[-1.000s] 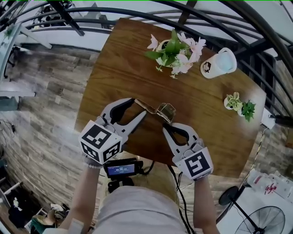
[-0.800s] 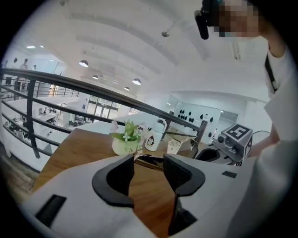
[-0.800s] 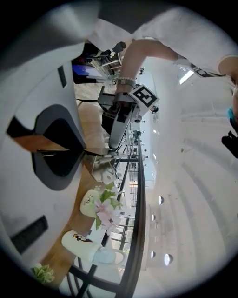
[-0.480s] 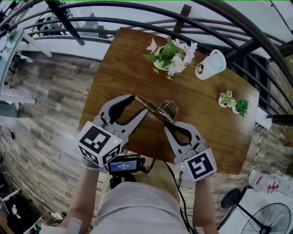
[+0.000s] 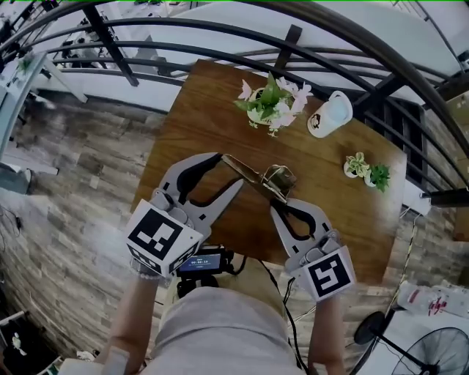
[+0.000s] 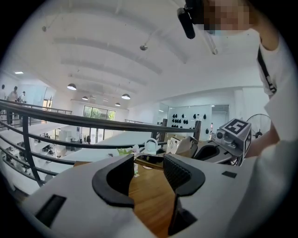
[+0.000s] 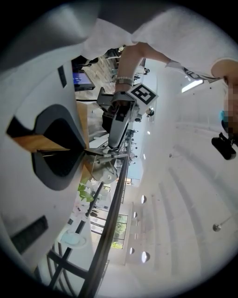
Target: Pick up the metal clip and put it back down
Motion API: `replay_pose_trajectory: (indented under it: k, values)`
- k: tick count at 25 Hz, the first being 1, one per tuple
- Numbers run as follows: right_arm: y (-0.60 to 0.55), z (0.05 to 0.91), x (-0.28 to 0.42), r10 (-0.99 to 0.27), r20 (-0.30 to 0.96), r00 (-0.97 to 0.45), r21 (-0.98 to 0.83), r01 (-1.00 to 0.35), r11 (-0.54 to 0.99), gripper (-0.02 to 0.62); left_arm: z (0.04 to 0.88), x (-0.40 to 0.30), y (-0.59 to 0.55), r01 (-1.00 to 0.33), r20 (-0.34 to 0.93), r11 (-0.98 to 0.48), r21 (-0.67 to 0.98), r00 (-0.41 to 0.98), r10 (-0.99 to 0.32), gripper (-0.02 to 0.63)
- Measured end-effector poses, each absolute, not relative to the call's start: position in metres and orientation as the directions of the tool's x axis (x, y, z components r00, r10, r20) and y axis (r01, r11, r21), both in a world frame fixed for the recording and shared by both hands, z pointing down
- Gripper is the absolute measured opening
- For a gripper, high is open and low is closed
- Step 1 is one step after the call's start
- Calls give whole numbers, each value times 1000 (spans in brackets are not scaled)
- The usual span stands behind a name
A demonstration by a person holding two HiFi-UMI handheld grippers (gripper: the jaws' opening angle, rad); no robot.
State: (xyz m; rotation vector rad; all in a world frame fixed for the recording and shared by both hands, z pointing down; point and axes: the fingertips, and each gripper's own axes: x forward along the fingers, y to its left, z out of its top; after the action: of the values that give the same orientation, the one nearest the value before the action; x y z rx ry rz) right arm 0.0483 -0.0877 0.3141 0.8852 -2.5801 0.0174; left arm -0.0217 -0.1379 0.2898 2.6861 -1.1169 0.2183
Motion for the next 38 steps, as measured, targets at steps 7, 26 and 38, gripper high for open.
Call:
replay_pose_trajectory:
  k: [7, 26, 38]
  values:
    - [-80, 286, 47, -616, 353, -705, 158, -604, 782, 17, 251, -24, -129, -708, 169, -698, 109, 705, -689, 202]
    - [-70, 254, 49, -622, 318, -716, 196, -592, 781, 17, 213, -23, -115, -711, 117, -703, 35, 701, -703, 202]
    - [-76, 258, 47, -614, 318, -722, 196, -584, 788, 15, 218, -24, -120, -714, 133, -699, 32, 696, -705, 201]
